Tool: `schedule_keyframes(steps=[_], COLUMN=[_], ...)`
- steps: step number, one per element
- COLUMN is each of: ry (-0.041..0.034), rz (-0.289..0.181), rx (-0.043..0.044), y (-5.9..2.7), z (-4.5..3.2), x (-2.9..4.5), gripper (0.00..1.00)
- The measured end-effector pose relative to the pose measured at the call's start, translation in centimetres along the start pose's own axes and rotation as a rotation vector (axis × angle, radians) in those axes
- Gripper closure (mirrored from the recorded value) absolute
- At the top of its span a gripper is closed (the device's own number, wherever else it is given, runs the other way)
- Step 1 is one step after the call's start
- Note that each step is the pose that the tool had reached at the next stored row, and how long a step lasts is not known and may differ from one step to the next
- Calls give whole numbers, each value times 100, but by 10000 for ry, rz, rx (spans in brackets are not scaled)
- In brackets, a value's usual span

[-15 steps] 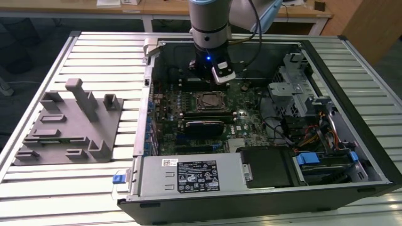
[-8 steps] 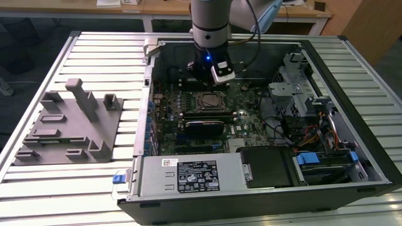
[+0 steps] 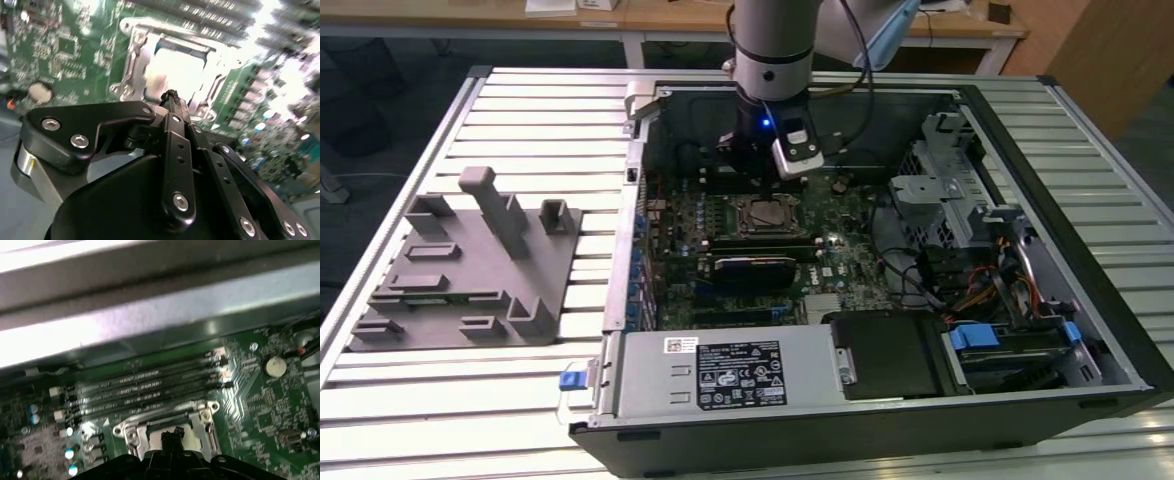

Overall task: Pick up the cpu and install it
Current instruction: 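Install the first cpu locking lever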

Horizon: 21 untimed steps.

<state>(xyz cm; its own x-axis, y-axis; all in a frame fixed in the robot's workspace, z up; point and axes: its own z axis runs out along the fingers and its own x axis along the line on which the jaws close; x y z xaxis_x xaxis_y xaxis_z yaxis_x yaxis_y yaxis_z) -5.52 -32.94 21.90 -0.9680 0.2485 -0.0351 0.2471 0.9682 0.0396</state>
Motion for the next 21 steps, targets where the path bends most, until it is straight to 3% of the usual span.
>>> schedule_keyframes(steps=[1, 6, 14, 21], ry=[37, 65, 100, 139], rz=[-26, -94, -923, -1243], rx=[98, 103, 90, 178], y=[0, 1, 8, -7], z=[0, 1, 10, 12], x=[-3, -7, -32, -60], gripper=[89, 89, 89, 89])
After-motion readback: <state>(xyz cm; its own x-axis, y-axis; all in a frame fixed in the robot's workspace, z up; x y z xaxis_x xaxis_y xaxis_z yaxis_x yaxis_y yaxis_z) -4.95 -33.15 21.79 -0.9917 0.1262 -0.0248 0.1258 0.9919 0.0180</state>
